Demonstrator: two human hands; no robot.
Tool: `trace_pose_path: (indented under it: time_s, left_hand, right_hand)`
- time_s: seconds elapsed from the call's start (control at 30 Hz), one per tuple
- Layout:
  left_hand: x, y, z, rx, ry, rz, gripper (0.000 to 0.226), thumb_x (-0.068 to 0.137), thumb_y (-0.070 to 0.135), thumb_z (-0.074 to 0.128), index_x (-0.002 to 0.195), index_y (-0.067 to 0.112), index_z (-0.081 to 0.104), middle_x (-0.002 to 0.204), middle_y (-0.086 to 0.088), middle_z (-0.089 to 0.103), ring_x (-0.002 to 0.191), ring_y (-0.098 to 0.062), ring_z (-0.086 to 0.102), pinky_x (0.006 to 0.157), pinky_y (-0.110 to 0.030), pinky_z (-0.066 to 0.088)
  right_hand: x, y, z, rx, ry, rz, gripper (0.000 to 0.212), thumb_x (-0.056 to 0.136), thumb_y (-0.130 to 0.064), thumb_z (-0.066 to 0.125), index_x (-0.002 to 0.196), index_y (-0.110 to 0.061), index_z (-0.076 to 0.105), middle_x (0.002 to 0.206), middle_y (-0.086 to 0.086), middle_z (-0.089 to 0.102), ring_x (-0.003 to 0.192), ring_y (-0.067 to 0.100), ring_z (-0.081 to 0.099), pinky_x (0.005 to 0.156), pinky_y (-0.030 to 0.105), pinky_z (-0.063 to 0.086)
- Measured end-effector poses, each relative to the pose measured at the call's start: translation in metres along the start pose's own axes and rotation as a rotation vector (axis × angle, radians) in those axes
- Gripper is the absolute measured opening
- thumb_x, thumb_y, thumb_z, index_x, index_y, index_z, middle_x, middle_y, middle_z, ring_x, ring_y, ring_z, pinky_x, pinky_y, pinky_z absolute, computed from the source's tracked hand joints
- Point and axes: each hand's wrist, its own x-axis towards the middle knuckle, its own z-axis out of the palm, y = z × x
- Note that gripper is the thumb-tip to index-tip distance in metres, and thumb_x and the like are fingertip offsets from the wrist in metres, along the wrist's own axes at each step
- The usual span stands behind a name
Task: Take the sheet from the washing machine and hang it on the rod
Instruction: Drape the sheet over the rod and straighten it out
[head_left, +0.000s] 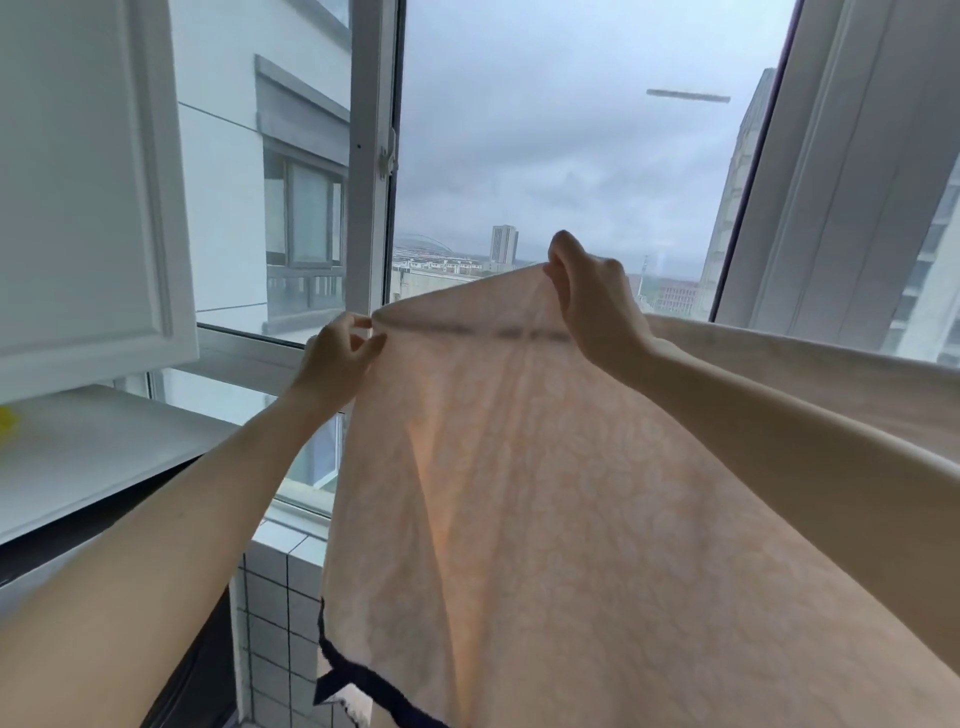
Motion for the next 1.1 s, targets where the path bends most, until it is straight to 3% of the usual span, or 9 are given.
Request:
trace_pose_path:
  time_s: [0.13, 0.27, 0.37, 0.47, 0.6, 0.77, 0.9, 1.0, 1.1]
  left_hand:
    - [0.004, 0.006, 0.002, 0.085, 0.119, 0.059, 0.017, 0.09, 0.017, 0.058, 0.089, 0.004, 0.068, 0.082, -0.011, 0.068, 0.078, -0.028, 0.06, 0.074, -0.032, 0.045]
    - [0.008, 0.006, 0.0, 0.129, 0.055, 0.017, 0.04, 0.098, 0.03, 0.047, 0.068, 0.005, 0.052, 0.062, -0.011, 0.049, 0.064, -0.028, 0.045, 0.061, -0.036, 0.033]
    - [0.009, 0.007, 0.0, 0.171, -0.012, 0.041, 0.038, 0.095, 0.035, 0.053, 0.082, 0.001, 0.064, 0.075, -0.016, 0.063, 0.073, -0.032, 0.056, 0.066, -0.036, 0.04]
    - [0.016, 0.005, -0.003, 0.244, 0.156, 0.123, 0.026, 0.094, 0.021, 0.055, 0.089, -0.001, 0.068, 0.087, -0.021, 0.069, 0.083, -0.037, 0.062, 0.072, -0.035, 0.045]
    - [0.032, 0.009, -0.009, 0.247, 0.35, 0.118, 0.024, 0.095, 0.02, 0.053, 0.093, 0.0, 0.066, 0.093, -0.022, 0.069, 0.087, -0.039, 0.063, 0.076, -0.041, 0.051]
    - [0.033, 0.004, 0.003, 0.258, 0.21, 0.046, 0.019, 0.092, 0.009, 0.052, 0.105, 0.005, 0.064, 0.106, -0.018, 0.069, 0.1, -0.036, 0.062, 0.082, -0.035, 0.047]
    - [0.011, -0.006, 0.014, 0.211, 0.022, 0.036, 0.024, 0.091, 0.018, 0.049, 0.089, 0.008, 0.071, 0.093, -0.017, 0.071, 0.09, -0.036, 0.062, 0.076, -0.036, 0.046]
    - [0.003, -0.007, 0.021, 0.123, 0.073, 0.012, 0.033, 0.091, 0.02, 0.041, 0.074, 0.001, 0.061, 0.077, -0.024, 0.064, 0.075, -0.036, 0.058, 0.067, -0.04, 0.047]
    - [-0.007, -0.012, 0.025, 0.197, 0.088, 0.162, 0.031, 0.095, 0.018, 0.046, 0.072, 0.0, 0.056, 0.069, -0.022, 0.061, 0.067, -0.036, 0.058, 0.065, -0.044, 0.051]
  right_hand:
    - [0.007, 0.002, 0.002, 0.034, 0.037, 0.03, 0.019, 0.1, -0.019, 0.042, 0.086, -0.005, 0.039, 0.058, 0.013, 0.043, 0.053, 0.022, 0.031, 0.049, 0.03, 0.022]
    - [0.011, 0.001, 0.002, 0.048, 0.047, 0.045, 0.02, 0.1, -0.019, 0.04, 0.087, -0.004, 0.04, 0.06, 0.019, 0.046, 0.054, 0.022, 0.03, 0.051, 0.03, 0.024]
    - [0.012, 0.004, 0.004, 0.032, 0.038, 0.038, 0.019, 0.099, -0.019, 0.039, 0.087, -0.003, 0.04, 0.062, 0.022, 0.048, 0.054, 0.026, 0.031, 0.051, 0.03, 0.025]
    - [0.011, 0.012, 0.006, -0.005, 0.02, 0.026, 0.019, 0.098, -0.019, 0.04, 0.088, -0.003, 0.042, 0.062, 0.021, 0.051, 0.055, 0.039, 0.043, 0.05, 0.03, 0.026]
    - [0.009, 0.016, 0.009, -0.047, 0.004, 0.022, 0.019, 0.098, -0.022, 0.038, 0.088, -0.006, 0.04, 0.062, 0.019, 0.051, 0.057, 0.041, 0.047, 0.049, 0.033, 0.031]
    - [0.004, 0.019, 0.019, -0.254, -0.15, 0.149, 0.014, 0.095, -0.025, 0.052, 0.09, -0.011, 0.051, 0.078, 0.013, 0.061, 0.067, 0.033, 0.055, 0.062, 0.038, 0.047]
    - [0.0, 0.018, 0.022, -0.238, -0.209, 0.177, 0.014, 0.093, -0.022, 0.056, 0.09, -0.009, 0.06, 0.079, 0.01, 0.061, 0.075, 0.031, 0.058, 0.067, 0.036, 0.048]
    - [-0.001, 0.018, 0.023, -0.198, -0.19, 0.18, 0.012, 0.092, -0.021, 0.058, 0.088, -0.01, 0.06, 0.08, 0.012, 0.065, 0.074, 0.03, 0.06, 0.066, 0.037, 0.05]
    - [-0.012, 0.017, 0.025, -0.16, -0.138, 0.086, 0.014, 0.093, -0.022, 0.055, 0.086, -0.01, 0.055, 0.071, 0.009, 0.063, 0.064, 0.03, 0.059, 0.061, 0.042, 0.053]
